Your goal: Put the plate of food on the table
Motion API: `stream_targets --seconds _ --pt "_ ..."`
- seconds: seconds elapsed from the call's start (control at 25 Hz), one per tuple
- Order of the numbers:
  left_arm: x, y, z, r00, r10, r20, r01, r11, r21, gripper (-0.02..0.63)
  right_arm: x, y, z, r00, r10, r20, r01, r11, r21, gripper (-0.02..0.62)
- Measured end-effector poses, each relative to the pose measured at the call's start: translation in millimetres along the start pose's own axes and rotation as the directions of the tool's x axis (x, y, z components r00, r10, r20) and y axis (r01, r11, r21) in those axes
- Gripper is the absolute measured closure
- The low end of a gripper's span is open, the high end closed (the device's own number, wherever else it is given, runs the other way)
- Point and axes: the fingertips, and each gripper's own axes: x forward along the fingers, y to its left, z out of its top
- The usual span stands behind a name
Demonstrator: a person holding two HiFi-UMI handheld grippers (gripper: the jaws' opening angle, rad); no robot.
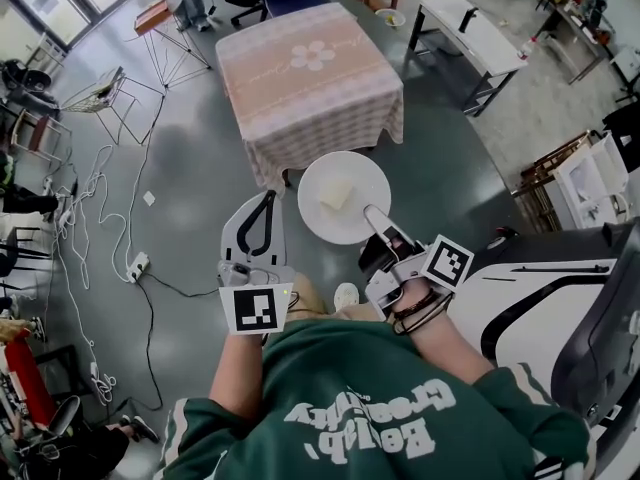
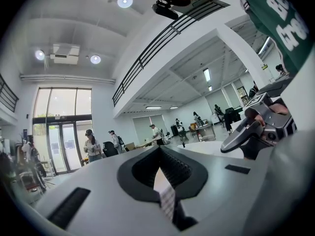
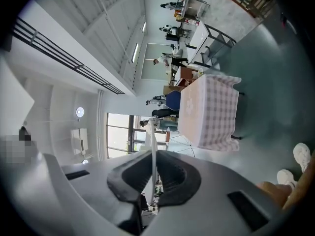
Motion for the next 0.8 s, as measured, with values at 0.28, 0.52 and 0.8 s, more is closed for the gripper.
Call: stream_targets --seconds 0.28,0.52,0.8 --pt "18.4 -2.4 6.5 1.0 0.004 0.015 -0.005 1.0 0.012 0.598 8.5 1.4 14.8 1.0 0.009 -0.022 -0.01 1.0 -0.016 0.563" --pt "41.0 1.2 5.2 0.999 -0.001 0.035 0.0 0.999 0.042 0.597 23.1 -0.7 34.7 0.999 0.033 -0.003 -0.033 0.999 -0.023 0.563" --pt "69.4 11.4 -2.5 0.999 -0.017 0.047 0.015 0.999 0.045 0.597 43.2 -6.9 50.0 0.999 0.029 0.016 -0.029 0.999 -0.026 0.563"
